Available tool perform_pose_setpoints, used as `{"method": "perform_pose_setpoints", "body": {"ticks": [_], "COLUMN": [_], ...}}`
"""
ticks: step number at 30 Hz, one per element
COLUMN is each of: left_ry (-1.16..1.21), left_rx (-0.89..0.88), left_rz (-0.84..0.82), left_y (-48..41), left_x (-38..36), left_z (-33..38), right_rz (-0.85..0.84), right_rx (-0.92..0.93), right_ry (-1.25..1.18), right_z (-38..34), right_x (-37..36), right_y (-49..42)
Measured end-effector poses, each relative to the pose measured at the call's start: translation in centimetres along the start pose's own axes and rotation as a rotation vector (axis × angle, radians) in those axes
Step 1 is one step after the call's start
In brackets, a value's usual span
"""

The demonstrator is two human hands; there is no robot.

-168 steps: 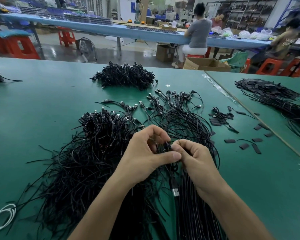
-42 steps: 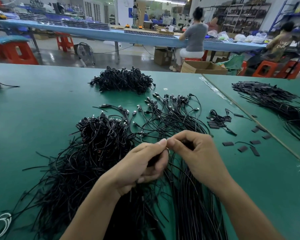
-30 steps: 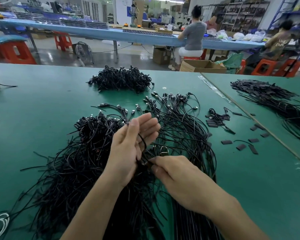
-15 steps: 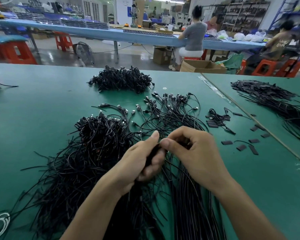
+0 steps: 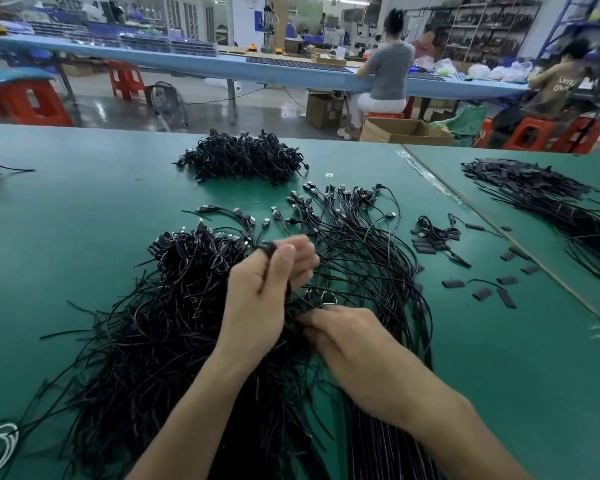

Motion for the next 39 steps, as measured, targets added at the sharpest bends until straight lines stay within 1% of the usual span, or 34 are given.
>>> {"method": "perform_pose_setpoints", "body": {"ticks": [3,5,7,9,11,13,14,16,19,23,26,29,31,33,34,36,37,39], "left_ry": [-0.225,-0.374,-0.431,-0.327,-0.212,-0.097,-0.046,0.028,0.071,0.109,0.046,-0.096,-0.108,-0.014,0.095,0.318,0.356,0.260], "left_rx": [-0.011,0.000,0.064,0.204,0.264,0.324,0.368,0.461,0.545,0.591,0.592,0.509,0.467,0.473,0.510,0.640,0.709,0.759], "left_rz": [-0.146,-0.291,-0.426,-0.476,-0.488,-0.540,-0.571,-0.619,-0.631,-0.638,-0.538,-0.395,-0.334,-0.302,-0.318,-0.432,-0.473,-0.451], "left_y": [0.3,0.6,0.9,1.0,0.9,1.0,1.0,1.1,0.9,0.9,0.9,0.7,0.6,0.6,0.7,0.8,0.8,0.8], "left_x": [0.1,0.1,-0.3,-0.5,-0.5,-0.3,-0.1,0.3,0.7,0.7,0.2,0.0,-0.2,-0.4,-0.5,-0.8,-0.9,-0.8], "left_z": [-0.6,-0.7,-0.6,-0.1,0.5,1.0,1.3,1.8,1.9,1.5,1.2,0.6,0.3,0.3,0.3,0.5,0.7,0.3], "right_rz": [0.058,0.117,0.184,0.245,0.302,0.335,0.327,0.260,0.165,0.134,0.204,0.270,0.292,0.310,0.314,0.343,0.358,0.371], "right_rx": [0.043,0.080,0.095,0.099,0.095,0.085,0.087,0.099,0.113,0.093,0.079,0.067,0.045,0.043,0.054,0.088,0.095,0.098], "right_ry": [0.014,0.028,0.016,-0.056,-0.208,-0.330,-0.366,-0.421,-0.477,-0.438,-0.337,-0.267,-0.258,-0.296,-0.325,-0.290,-0.249,-0.262], "right_z": [0.4,0.6,0.8,0.9,1.1,1.2,1.2,1.3,1.2,1.3,1.4,1.2,0.9,0.5,0.2,-0.1,-0.2,-0.1], "right_x": [1.6,2.5,3.2,3.6,3.9,4.1,4.1,3.9,3.5,3.2,3.2,3.2,3.0,2.9,2.8,2.5,2.4,2.2], "right_y": [0.1,0.2,0.3,0.3,0.2,0.1,0.0,0.0,-0.1,-0.3,-0.4,-0.5,-0.6,-0.8,-0.9,-1.1,-1.3,-1.4]}}
Point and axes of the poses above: each hand's wrist, its own y-axis away from the middle knuckle, its own x-axis out of the back of the hand, z = x × y, the point moved 1 cm from there along -y, towards the middle knuckle, and after that the axes turned 3 degrees about y, right-handed, at the moved point
